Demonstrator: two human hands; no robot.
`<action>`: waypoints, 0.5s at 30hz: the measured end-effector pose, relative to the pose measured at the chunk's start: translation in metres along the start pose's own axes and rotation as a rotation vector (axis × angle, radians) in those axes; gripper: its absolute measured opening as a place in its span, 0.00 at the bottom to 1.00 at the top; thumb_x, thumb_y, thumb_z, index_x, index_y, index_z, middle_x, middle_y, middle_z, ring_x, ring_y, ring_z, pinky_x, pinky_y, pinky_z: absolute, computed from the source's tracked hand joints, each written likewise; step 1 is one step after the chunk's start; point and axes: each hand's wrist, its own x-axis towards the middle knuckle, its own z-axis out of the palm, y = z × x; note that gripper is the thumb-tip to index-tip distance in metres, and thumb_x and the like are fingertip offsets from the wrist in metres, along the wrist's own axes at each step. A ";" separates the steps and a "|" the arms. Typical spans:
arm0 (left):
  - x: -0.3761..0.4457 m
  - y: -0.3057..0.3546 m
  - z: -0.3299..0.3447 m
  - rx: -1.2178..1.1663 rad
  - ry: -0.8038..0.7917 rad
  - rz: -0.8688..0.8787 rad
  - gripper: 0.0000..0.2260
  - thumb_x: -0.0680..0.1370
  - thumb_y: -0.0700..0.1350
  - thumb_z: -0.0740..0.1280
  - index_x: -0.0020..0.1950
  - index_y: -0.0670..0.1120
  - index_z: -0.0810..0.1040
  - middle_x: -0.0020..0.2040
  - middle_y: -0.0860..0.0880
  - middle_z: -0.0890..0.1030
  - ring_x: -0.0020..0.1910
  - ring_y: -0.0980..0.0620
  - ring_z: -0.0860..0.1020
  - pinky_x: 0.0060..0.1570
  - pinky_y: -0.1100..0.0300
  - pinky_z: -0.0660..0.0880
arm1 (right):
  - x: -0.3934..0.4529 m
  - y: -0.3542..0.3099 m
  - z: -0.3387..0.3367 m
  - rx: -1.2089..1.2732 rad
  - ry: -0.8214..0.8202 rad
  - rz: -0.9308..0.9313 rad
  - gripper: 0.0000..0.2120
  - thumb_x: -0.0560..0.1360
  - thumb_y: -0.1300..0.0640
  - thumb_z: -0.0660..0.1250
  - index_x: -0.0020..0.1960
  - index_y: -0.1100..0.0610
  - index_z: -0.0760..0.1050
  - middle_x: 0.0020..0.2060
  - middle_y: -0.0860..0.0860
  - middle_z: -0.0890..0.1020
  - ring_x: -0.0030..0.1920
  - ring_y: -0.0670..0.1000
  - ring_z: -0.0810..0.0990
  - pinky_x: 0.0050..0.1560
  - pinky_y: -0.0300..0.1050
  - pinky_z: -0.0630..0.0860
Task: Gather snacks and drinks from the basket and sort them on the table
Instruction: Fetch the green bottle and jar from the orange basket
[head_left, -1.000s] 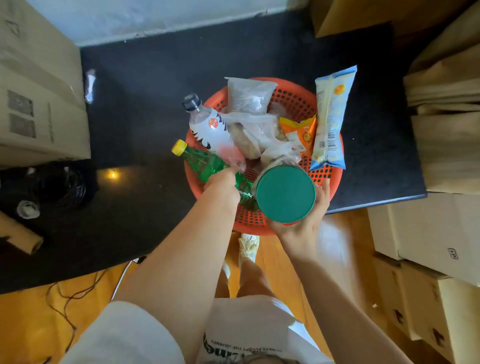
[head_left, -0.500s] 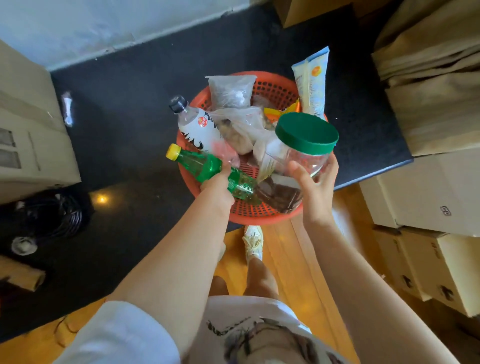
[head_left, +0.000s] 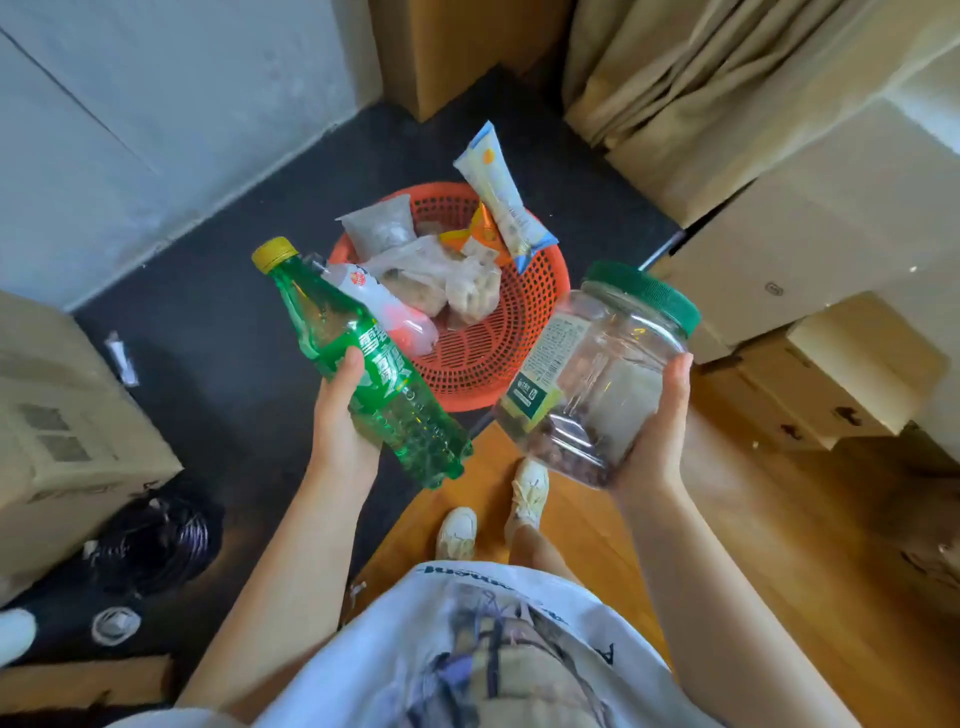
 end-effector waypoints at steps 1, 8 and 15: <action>-0.008 -0.002 -0.003 0.026 -0.037 -0.021 0.20 0.76 0.51 0.61 0.67 0.45 0.70 0.51 0.47 0.78 0.49 0.48 0.79 0.48 0.54 0.78 | -0.011 0.004 -0.009 0.043 0.008 -0.006 0.33 0.61 0.26 0.57 0.45 0.50 0.84 0.43 0.53 0.86 0.43 0.56 0.85 0.41 0.52 0.82; -0.062 -0.030 0.016 0.321 -0.265 -0.265 0.29 0.66 0.55 0.67 0.63 0.42 0.72 0.46 0.40 0.78 0.38 0.45 0.82 0.38 0.56 0.80 | -0.089 0.049 -0.095 0.407 0.042 0.016 0.37 0.58 0.27 0.66 0.54 0.54 0.81 0.54 0.60 0.83 0.54 0.63 0.81 0.49 0.61 0.79; -0.128 -0.106 0.070 0.743 -0.625 -0.482 0.49 0.50 0.58 0.78 0.67 0.39 0.71 0.60 0.34 0.77 0.55 0.39 0.76 0.60 0.41 0.71 | -0.180 0.103 -0.170 0.422 0.087 -0.092 0.36 0.48 0.35 0.78 0.51 0.53 0.83 0.51 0.57 0.84 0.52 0.59 0.83 0.50 0.57 0.80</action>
